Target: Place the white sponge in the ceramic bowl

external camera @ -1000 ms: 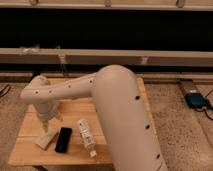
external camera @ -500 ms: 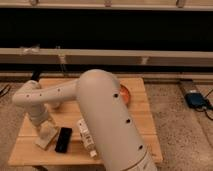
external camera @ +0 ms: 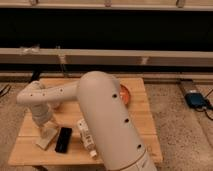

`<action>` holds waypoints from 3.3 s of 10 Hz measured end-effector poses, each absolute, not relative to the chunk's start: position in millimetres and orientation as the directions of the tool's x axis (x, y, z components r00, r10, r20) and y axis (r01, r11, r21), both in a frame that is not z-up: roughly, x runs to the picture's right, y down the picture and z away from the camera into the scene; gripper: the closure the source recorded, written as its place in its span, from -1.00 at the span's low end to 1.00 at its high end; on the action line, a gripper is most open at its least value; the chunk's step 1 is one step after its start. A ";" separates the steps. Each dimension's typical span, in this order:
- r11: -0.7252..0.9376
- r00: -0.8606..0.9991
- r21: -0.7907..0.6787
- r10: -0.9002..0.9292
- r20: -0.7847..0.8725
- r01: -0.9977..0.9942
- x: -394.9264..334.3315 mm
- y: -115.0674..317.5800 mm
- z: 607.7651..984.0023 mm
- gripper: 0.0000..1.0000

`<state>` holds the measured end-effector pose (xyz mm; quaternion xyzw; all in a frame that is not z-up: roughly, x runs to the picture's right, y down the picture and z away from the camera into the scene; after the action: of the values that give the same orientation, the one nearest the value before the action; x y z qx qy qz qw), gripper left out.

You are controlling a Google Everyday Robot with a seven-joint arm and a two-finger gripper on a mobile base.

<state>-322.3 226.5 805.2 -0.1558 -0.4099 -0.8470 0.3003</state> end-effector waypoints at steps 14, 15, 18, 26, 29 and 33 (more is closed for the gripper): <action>-0.405 -0.766 0.657 -0.435 0.473 0.636 -283.7 112.1 755.2 1.00; -0.392 -0.749 0.646 -0.449 0.488 0.655 -271.5 98.0 765.5 1.00; -0.338 -0.674 0.594 -0.493 0.549 0.731 -219.4 53.7 800.5 1.00; -0.206 -0.472 0.440 -0.576 0.668 0.874 -101.9 -0.5 840.5 1.00; -0.172 -0.406 0.385 -0.605 0.685 0.907 -61.1 -9.9 844.5 1.00; -0.254 -0.459 0.398 -0.658 0.597 0.882 -15.4 -15.0 832.5 1.00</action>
<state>-15.4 -15.0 832.5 -0.1567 -0.3563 -0.7763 0.4959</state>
